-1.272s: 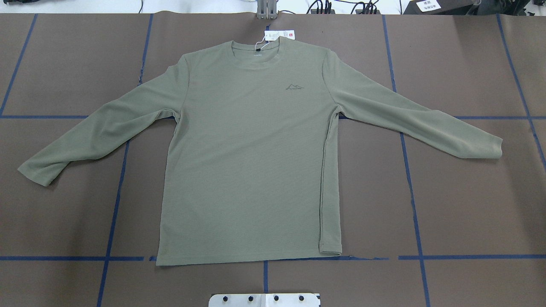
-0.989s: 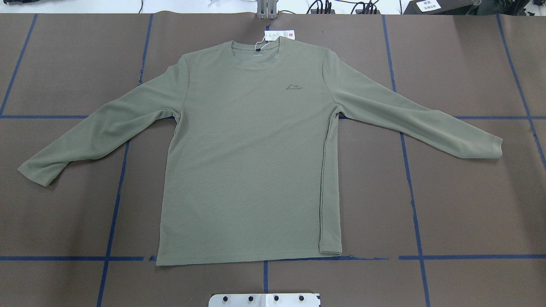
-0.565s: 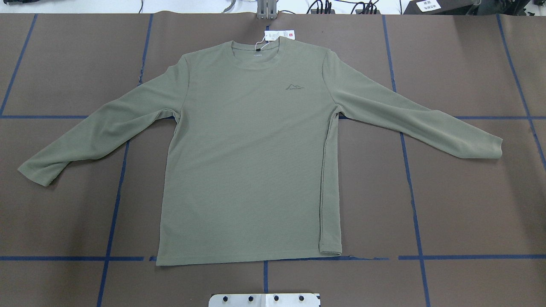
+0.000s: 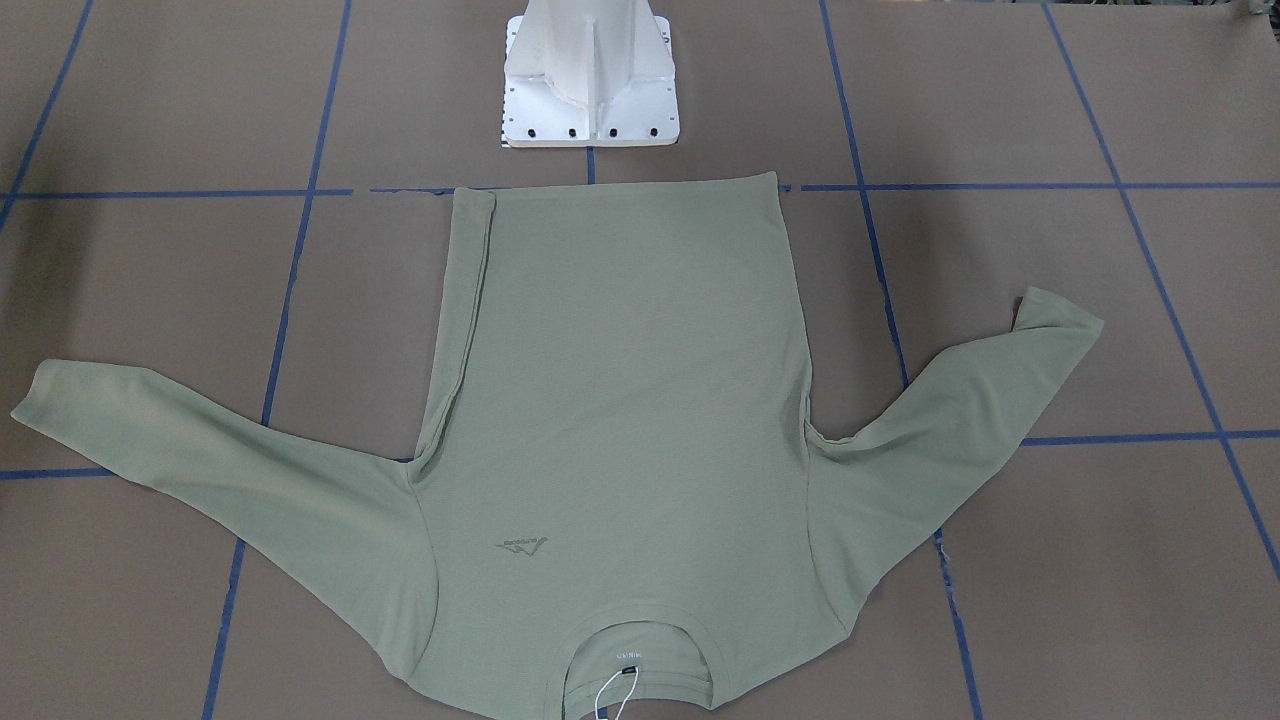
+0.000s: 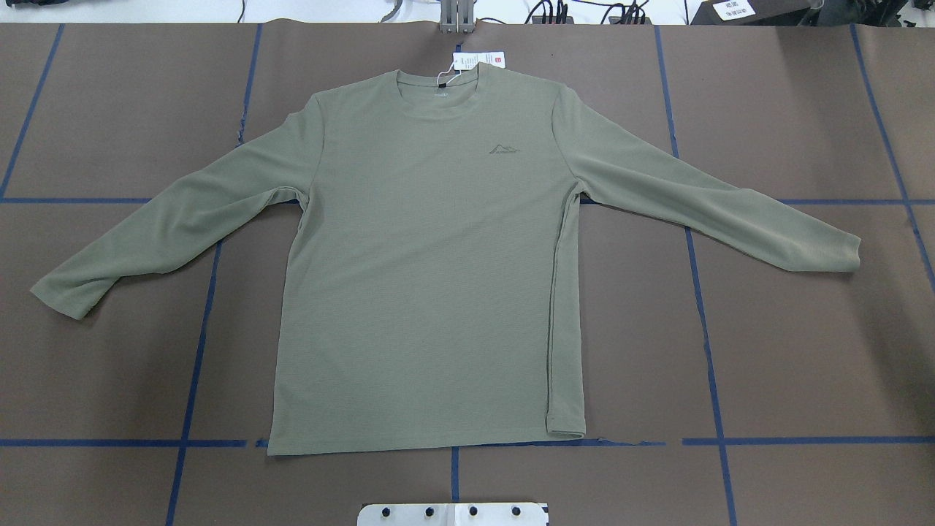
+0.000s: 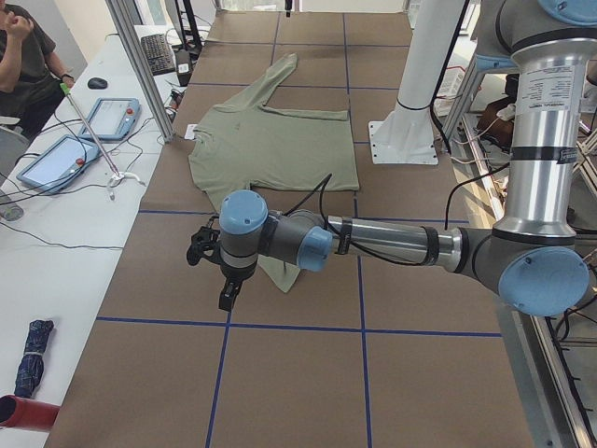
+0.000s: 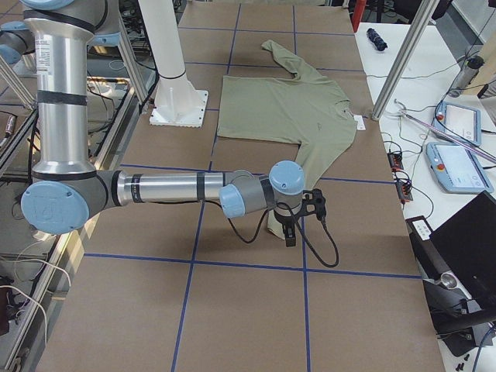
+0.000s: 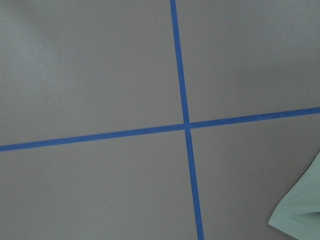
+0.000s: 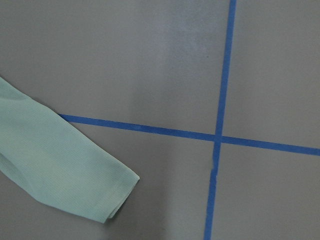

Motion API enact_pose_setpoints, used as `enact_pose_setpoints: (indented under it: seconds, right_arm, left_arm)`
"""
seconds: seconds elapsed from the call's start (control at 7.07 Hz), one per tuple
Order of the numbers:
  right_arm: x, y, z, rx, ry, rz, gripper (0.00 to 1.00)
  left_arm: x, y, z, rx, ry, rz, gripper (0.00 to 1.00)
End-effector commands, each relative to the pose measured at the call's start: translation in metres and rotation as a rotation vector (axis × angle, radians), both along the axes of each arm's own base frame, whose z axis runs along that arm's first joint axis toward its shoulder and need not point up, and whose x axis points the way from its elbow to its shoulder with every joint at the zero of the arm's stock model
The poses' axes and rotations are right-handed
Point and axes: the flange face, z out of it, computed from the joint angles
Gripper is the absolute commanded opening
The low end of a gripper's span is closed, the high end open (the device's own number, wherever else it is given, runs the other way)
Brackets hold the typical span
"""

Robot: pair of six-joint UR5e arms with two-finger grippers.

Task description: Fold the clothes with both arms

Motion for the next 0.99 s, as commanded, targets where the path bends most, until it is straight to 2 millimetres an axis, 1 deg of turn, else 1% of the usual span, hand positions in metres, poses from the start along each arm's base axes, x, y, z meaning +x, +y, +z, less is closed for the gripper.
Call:
enact_pose_setpoints:
  seconds: [0.0, 0.14, 0.28, 0.42, 0.57, 0.71, 0.85]
  right_arm:
    - [-0.073, 0.016, 0.019, 0.053, -0.025, 0.073, 1.00]
    - [-0.102, 0.022, 0.027, 0.015, -0.039, 0.049, 1.00]
    - [-0.113, 0.025, 0.028, 0.011, -0.035, 0.035, 1.00]
    - [-0.132, 0.021, 0.031, -0.008, -0.028, 0.024, 1.00]
    - [-0.138, 0.015, 0.044, -0.029, -0.018, 0.020, 1.00]
    - [-0.143, 0.017, 0.059, -0.053, -0.004, 0.010, 1.00]
    - [-0.147, 0.011, 0.063, -0.059, -0.001, 0.007, 1.00]
  left_arm:
    - [0.008, -0.001, -0.011, 0.085, 0.027, 0.022, 1.00]
    - [0.011, 0.000, -0.011, 0.089, 0.066, 0.031, 1.00]
    - [0.012, 0.000, -0.005, 0.076, 0.084, 0.035, 1.00]
    - [0.012, -0.001, -0.008, 0.081, 0.085, 0.037, 1.00]
    - [0.012, -0.002, -0.008, 0.083, 0.087, 0.038, 1.00]
    - [0.012, -0.002, -0.009, 0.084, 0.087, 0.038, 1.00]
    - [0.012, -0.002, -0.012, 0.092, 0.088, 0.039, 1.00]
